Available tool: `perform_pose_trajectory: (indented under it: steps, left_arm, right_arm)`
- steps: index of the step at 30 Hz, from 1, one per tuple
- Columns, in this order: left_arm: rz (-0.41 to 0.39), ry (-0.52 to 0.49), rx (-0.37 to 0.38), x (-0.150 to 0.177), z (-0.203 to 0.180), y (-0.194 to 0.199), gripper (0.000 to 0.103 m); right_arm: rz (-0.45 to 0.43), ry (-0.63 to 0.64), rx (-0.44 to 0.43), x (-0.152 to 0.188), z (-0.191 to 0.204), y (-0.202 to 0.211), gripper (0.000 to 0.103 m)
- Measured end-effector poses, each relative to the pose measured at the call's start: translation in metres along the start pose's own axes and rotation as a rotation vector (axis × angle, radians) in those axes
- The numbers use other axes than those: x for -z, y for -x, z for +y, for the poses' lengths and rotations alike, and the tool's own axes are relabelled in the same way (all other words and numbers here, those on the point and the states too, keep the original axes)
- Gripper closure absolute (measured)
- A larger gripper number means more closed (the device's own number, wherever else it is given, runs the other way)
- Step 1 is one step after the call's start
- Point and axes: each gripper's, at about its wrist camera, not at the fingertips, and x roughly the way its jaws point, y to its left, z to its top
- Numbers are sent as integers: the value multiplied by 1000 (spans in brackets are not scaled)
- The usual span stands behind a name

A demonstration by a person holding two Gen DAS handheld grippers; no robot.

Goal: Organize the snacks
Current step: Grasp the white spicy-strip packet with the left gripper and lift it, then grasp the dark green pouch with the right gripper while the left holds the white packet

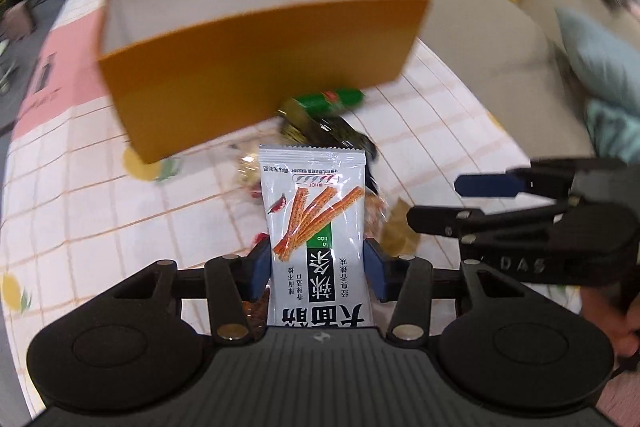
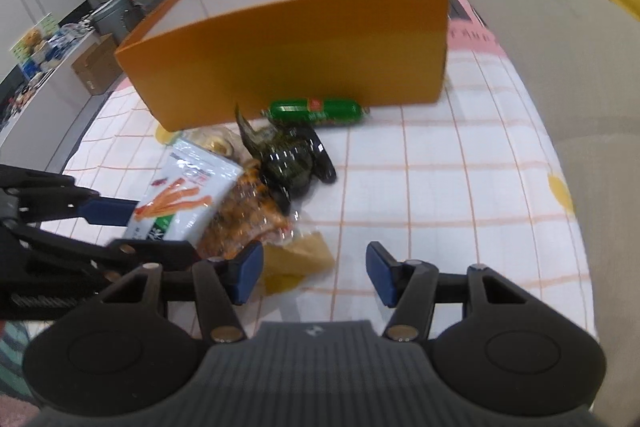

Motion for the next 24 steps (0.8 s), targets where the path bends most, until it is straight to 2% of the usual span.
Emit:
perform_pose_trajectory:
  steps: [4,9,12,16,24]
  left_arm:
    - [-78,105,-22,-5,15,11,49]
    - [-101,202,-52,-15,32,12,49]
    - [-109,231,-50,-19,38,8,49]
    - [-109,248,-53,-23,42,4,49]
    - [-106,275,-36,-22,45,-2,49]
  right_arm:
    - [-26,62,-7,-10,9,-6,48]
    - [-77,174,6,-23,25,-20,48]
    - [-94,225,16,-30,30,-31,52]
    - [-84,224,19,-40,29,-48,62]
    - [-68,231,12,-44,30,-66,61]
